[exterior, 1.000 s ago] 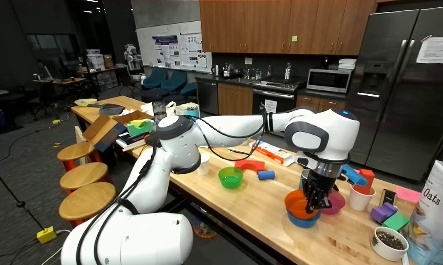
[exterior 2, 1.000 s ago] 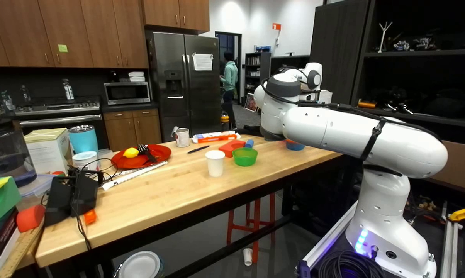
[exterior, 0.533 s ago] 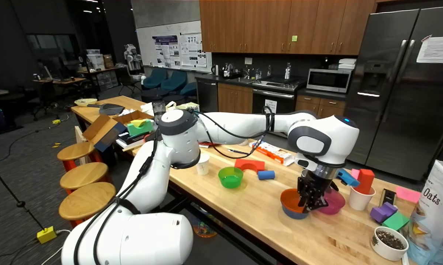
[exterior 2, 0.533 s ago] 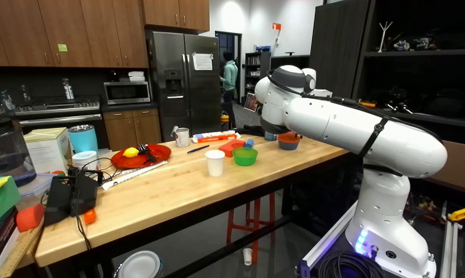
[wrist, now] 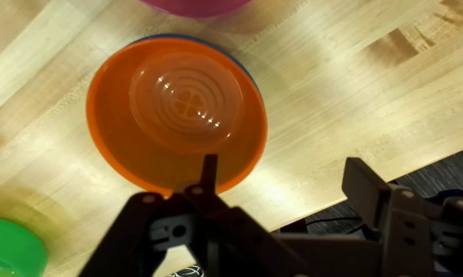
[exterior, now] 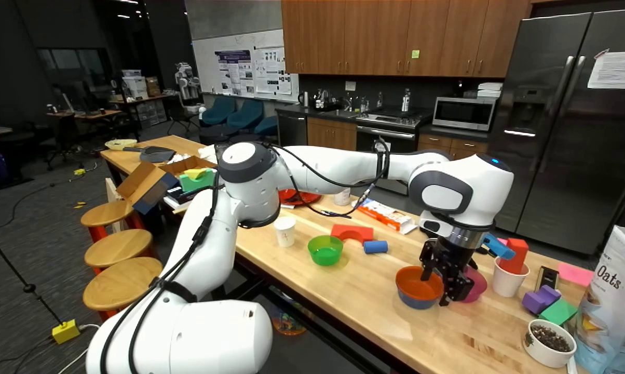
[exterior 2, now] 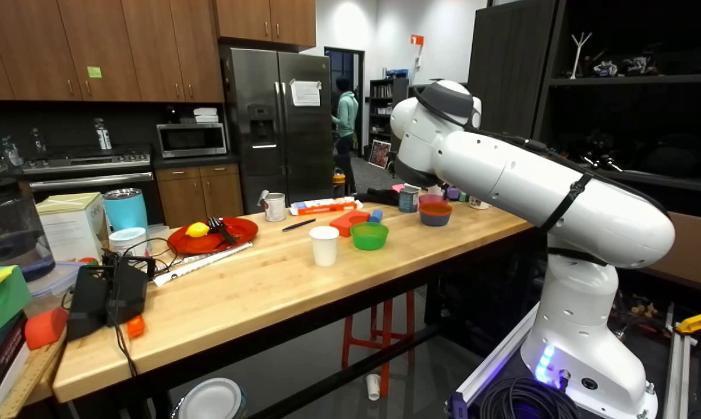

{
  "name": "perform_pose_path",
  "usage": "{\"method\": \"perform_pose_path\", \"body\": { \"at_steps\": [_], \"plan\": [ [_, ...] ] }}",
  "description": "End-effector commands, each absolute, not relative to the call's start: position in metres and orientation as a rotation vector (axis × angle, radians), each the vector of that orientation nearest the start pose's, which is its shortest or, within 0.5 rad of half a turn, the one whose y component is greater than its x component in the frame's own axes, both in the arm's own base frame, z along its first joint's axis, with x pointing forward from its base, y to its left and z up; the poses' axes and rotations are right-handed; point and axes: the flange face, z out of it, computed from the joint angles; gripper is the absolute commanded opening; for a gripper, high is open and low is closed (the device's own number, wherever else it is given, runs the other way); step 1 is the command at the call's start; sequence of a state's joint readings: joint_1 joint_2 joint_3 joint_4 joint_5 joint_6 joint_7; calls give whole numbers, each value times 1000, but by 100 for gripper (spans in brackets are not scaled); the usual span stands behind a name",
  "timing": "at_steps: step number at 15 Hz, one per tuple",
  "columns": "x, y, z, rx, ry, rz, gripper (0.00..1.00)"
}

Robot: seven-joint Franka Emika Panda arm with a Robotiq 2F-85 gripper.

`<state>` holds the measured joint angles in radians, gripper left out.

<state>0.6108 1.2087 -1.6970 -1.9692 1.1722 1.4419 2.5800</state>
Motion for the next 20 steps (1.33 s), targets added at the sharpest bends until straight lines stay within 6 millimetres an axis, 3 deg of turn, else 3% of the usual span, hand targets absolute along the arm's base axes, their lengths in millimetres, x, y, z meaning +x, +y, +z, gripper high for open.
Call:
{"method": "perform_pose_path", "body": {
  "at_steps": [1, 6, 16, 20],
  "plan": [
    [432, -328, 381, 1288, 2912, 181, 100],
    [433, -317, 389, 1303, 2916, 151, 100],
    [433, -316, 340, 1405, 2998, 257, 100],
    [433, -320, 330, 1441, 3008, 270, 100]
  ]
}}
